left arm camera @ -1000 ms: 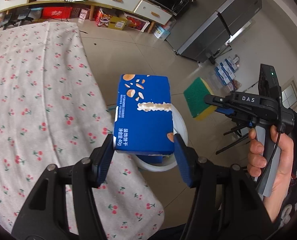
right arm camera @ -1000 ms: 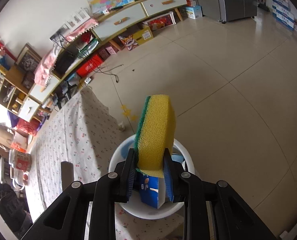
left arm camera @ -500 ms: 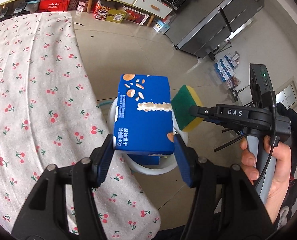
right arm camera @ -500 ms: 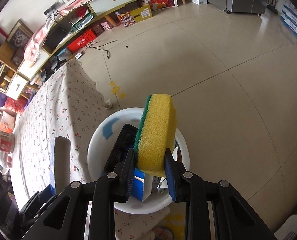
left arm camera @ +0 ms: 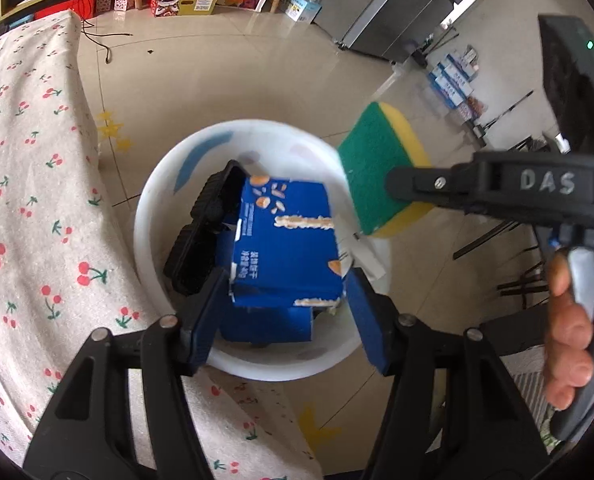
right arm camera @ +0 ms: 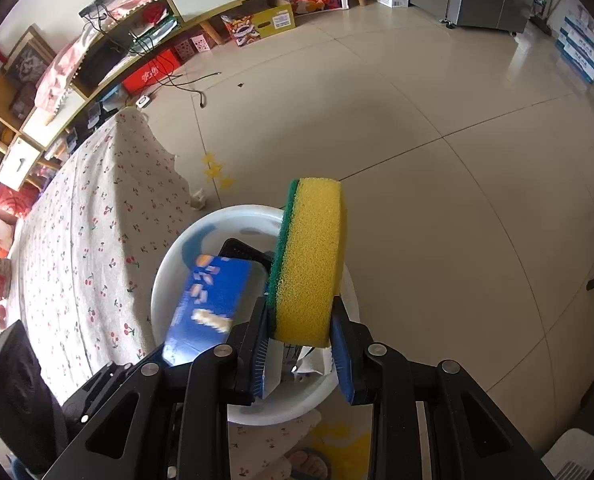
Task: Collect trash
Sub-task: 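Carry the biscuit box and sponge to the basin and release both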
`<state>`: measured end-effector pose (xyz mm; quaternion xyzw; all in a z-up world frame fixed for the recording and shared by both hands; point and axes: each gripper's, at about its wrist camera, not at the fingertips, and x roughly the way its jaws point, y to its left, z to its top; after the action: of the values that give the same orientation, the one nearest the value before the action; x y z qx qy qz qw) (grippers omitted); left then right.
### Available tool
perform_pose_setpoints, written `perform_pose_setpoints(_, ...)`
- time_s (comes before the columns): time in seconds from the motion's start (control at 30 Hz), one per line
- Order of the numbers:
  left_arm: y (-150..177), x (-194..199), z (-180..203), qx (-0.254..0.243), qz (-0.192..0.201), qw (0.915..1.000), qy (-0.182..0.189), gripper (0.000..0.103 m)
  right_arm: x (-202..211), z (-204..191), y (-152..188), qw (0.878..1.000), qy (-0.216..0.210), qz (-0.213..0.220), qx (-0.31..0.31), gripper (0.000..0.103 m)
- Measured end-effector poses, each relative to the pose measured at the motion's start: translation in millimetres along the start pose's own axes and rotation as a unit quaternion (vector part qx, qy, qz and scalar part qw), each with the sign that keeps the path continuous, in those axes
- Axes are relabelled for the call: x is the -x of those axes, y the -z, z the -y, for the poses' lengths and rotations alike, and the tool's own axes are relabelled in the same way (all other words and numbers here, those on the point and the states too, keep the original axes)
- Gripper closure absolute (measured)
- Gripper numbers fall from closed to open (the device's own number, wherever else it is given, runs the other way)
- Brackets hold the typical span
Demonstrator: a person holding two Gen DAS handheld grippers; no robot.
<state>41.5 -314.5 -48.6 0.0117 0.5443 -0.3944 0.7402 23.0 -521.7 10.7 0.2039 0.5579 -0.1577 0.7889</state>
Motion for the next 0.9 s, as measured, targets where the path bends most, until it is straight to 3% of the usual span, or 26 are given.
perform_pose_setpoints(0.17,6.9,20.2,-18.7,0.031,0.016,0.999,0.027,0.041,-0.9,-1.3,-1.0,1.0,0.002,-0.001,0.006,0.072)
perform_pose_setpoints(0.4,10.7,56.8,-41.6,0.062,0.05,0.996,0.04,0.041,-5.3,-16.5,0.7,0.999,0.026,-0.008,0.038,0.072)
perform_pose_setpoints(0.5,15.8,67.6,-52.9,0.083,0.059,0.9939,0.043,0.041,-2.7,-18.4,1.0,0.999,0.016,-0.003,0.038,0.072)
perform_pose_setpoints(0.6,17.0,73.9,-66.2,0.096,0.062,0.9924,0.045,0.041,-6.2,-23.1,3.5,0.998,0.041,-0.005,0.052,0.072)
perform_pose_setpoints(0.67,19.2,80.8,-70.4,0.099,0.068,0.992,0.039,0.04,-12.2,-31.2,6.0,0.994,0.077,-0.015,0.078,0.056)
perform_pose_setpoints(0.73,18.3,85.0,-73.4,0.101,0.073,0.9916,0.034,0.04,-12.5,-36.6,7.6,0.992,0.088,-0.014,0.091,0.049)
perform_pose_setpoints(0.9,19.8,99.9,-80.7,0.111,0.089,0.9892,0.036,0.04,4.7,-35.9,6.1,0.995,0.059,0.012,0.076,0.046)
